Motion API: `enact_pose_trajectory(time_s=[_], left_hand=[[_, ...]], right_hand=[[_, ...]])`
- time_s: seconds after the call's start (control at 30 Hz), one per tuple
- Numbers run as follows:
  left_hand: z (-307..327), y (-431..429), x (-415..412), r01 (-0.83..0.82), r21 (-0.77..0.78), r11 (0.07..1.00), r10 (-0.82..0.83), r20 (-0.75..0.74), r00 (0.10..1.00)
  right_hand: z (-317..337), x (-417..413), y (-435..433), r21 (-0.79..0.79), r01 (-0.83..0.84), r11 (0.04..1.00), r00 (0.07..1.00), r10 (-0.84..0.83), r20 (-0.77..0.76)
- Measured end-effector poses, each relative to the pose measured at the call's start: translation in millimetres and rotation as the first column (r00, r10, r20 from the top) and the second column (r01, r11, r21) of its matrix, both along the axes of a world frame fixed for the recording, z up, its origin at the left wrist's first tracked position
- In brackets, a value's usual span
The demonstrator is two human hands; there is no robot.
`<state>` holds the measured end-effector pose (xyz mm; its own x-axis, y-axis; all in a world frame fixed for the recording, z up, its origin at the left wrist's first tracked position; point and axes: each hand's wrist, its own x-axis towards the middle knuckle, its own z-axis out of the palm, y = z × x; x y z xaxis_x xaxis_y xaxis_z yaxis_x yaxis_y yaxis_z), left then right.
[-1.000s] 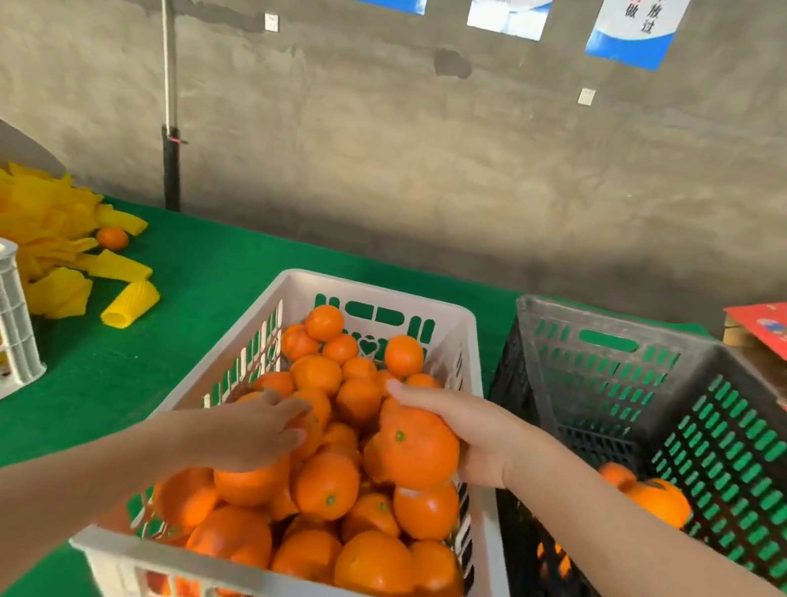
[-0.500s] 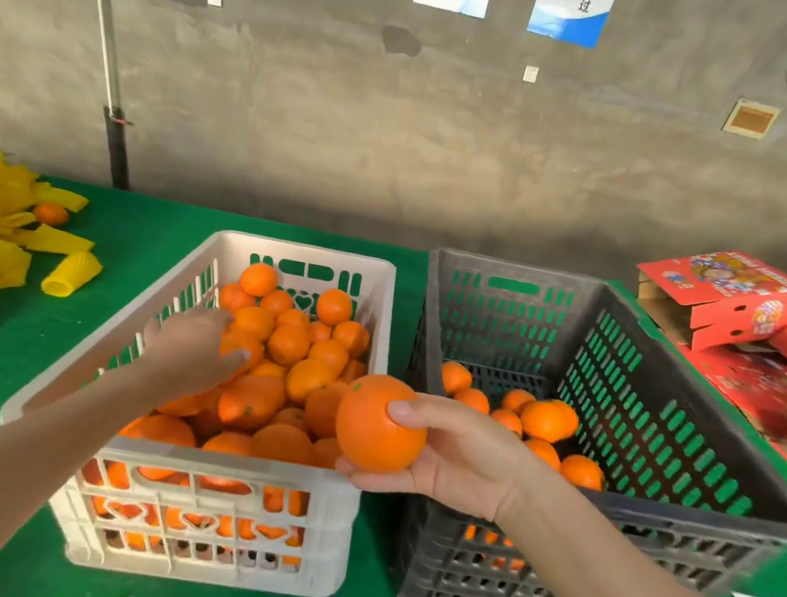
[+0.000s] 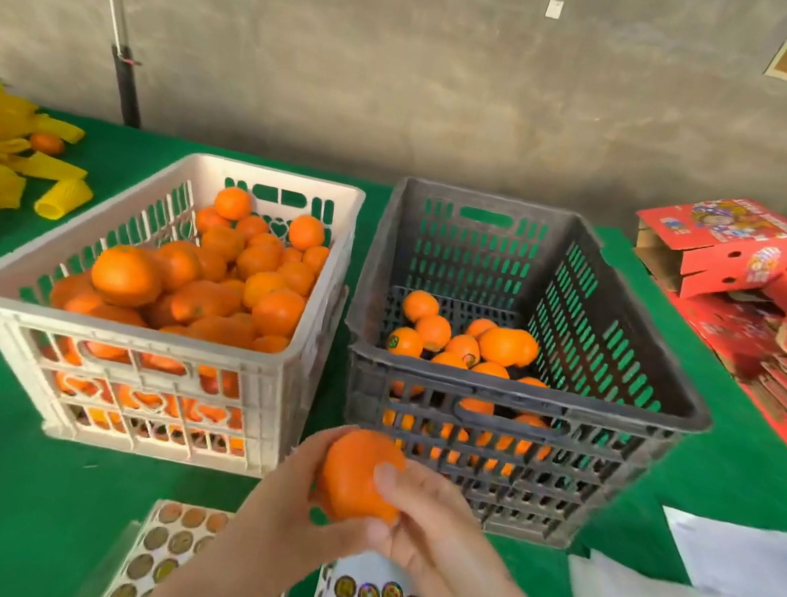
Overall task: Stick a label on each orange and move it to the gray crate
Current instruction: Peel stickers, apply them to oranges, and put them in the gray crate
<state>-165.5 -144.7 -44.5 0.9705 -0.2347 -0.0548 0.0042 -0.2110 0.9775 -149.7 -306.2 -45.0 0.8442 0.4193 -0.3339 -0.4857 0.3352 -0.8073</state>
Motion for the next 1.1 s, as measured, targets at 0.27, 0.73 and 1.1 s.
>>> enact_pose_trajectory(time_s=[0.27,0.73,1.1], left_hand=[[-60,-23,2,-0.359,-0.098,0.928,0.314,-0.309,0.898],[-125,-20,13,-0.376,-0.231,0.897,0.143,-0.654,0.743],[-134,-19,24,-0.327,-0.189,0.926,0.124,-0.666,0.735]], right_hand=[[-65,-8,-41,-0.563,0.182,0.806,0.966,-0.039,0.256],[-133,-4,-23,-0.953,0.186,0.241,0.769,0.568,0.294],[-143,-3,-11,-0.989,0.143,0.034,0.769,0.625,0.133]])
